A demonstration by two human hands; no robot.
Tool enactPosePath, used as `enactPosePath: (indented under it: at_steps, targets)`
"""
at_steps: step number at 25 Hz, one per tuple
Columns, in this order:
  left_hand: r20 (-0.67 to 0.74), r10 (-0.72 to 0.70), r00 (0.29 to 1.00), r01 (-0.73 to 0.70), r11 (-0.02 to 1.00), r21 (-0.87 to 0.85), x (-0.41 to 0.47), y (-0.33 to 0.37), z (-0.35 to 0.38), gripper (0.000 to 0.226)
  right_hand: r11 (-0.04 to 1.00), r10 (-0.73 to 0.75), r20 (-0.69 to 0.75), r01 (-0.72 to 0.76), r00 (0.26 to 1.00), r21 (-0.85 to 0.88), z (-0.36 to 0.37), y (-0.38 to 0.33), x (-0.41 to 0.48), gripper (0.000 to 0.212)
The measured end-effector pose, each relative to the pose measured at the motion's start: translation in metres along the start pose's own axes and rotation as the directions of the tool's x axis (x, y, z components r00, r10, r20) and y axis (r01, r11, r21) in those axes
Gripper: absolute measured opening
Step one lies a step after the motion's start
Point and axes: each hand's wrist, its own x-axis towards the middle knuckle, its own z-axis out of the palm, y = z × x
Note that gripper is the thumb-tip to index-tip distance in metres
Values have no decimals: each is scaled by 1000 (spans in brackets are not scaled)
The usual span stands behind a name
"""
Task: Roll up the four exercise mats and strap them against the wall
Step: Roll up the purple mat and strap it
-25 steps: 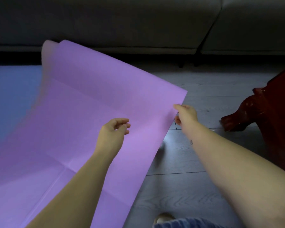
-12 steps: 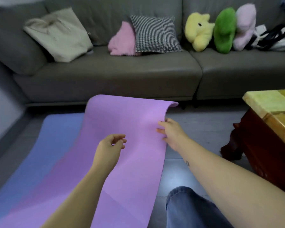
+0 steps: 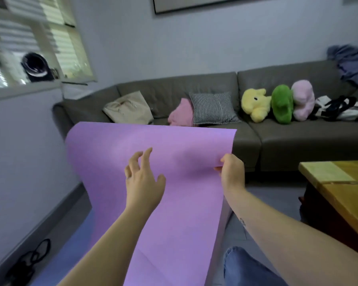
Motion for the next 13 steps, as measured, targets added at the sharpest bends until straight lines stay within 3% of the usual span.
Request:
enactPosePath:
  at_steps: [5, 9, 13]
  targets:
    - [-68, 214, 974, -167, 891, 421, 12, 45, -69, 92, 967, -224, -29, 226, 974, 118, 4, -81, -25, 12]
    - [-146, 284, 948, -158, 814, 559, 33, 65, -144, 103, 894, -438, -56, 442, 897, 75, 10, -154, -38, 16]
    - [-128, 280, 951, -134, 752, 645, 52, 79, -204, 114, 811, -574, -86, 580, 814, 78, 17, -196, -36, 21]
